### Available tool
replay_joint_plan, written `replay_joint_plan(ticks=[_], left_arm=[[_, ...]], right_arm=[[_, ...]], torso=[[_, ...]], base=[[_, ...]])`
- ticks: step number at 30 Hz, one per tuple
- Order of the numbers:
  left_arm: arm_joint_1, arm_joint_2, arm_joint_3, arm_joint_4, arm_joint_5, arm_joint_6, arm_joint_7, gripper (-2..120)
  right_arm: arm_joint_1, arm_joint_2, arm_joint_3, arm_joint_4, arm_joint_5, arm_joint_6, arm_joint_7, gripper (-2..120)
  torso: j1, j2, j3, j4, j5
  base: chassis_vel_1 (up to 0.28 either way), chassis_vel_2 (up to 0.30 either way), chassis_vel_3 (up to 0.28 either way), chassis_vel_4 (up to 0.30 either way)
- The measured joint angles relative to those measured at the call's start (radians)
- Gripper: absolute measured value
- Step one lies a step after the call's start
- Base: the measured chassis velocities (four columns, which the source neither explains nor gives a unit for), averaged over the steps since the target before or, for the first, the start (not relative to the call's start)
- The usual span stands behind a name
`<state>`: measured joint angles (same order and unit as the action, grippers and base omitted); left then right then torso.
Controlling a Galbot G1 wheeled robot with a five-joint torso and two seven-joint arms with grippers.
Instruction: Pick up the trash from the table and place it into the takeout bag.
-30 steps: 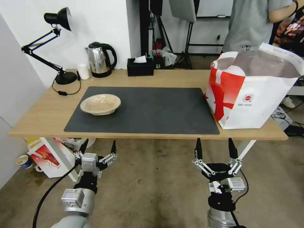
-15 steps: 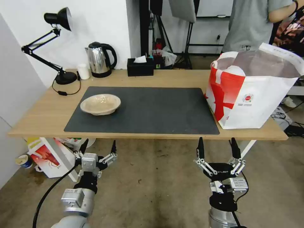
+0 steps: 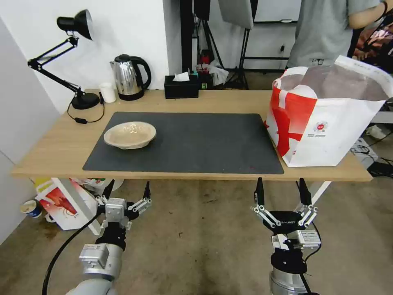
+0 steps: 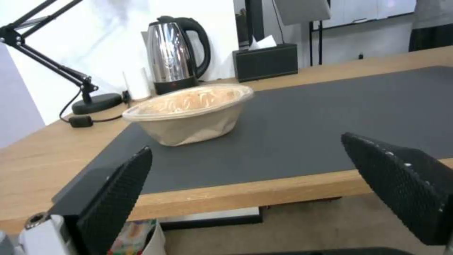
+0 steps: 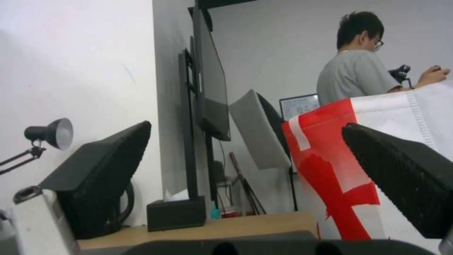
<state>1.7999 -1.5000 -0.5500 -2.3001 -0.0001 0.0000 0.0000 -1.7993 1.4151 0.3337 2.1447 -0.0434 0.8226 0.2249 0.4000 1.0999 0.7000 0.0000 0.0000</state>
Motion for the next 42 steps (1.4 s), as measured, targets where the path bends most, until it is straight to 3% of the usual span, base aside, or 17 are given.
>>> replay_joint_plan(ticks=[22, 28, 29, 37, 38, 42], left_arm=[[-0.006, 0.001, -0.006, 0.002, -0.001, -0.009, 0.0, 100], [-0.117, 0.016, -0.128, 0.071, -0.021, -0.171, 0.002, 100], [-0.117, 0.016, -0.128, 0.071, -0.021, -0.171, 0.002, 100], [-0.291, 0.041, -0.318, 0.181, -0.055, -0.43, 0.007, 100], [-0.291, 0.041, -0.318, 0.181, -0.055, -0.43, 0.007, 100], [-0.365, 0.052, -0.4, 0.228, -0.07, -0.54, 0.009, 100]], right_arm=[[0.0, 0.0, 0.0, 0.0, 0.0, 0.0, -0.001, 100], [0.0, 0.0, 0.0, 0.0, 0.0, 0.0, -0.001, 100], [0.0, 0.0, 0.0, 0.0, 0.0, 0.0, -0.001, 100], [0.0, 0.0, 0.0, 0.0, 0.001, 0.0, -0.001, 100], [0.0, 0.0, 0.0, 0.0, 0.001, 0.0, -0.001, 100], [0.0, 0.0, 0.0, 0.0, 0.001, 0.0, -0.001, 100]], torso=[[0.0, 0.0, 0.0, 0.0001, 0.0], [0.0, 0.0, 0.0, 0.0, -0.0001], [0.0, 0.0, 0.0, 0.0, -0.0001], [0.0, 0.0, 0.0, 0.0, 0.0], [0.0, 0.0, 0.0, 0.0, 0.0], [0.0, 0.0, 0.0, -0.0001, 0.0002]], base=[[0.0, 0.0, 0.0, 0.0], [0.0, 0.0, 0.0, 0.0], [0.0, 0.0, 0.0, 0.0], [0.0, 0.0, 0.0, 0.0], [0.0, 0.0, 0.0, 0.0], [0.0, 0.0, 0.0, 0.0]])
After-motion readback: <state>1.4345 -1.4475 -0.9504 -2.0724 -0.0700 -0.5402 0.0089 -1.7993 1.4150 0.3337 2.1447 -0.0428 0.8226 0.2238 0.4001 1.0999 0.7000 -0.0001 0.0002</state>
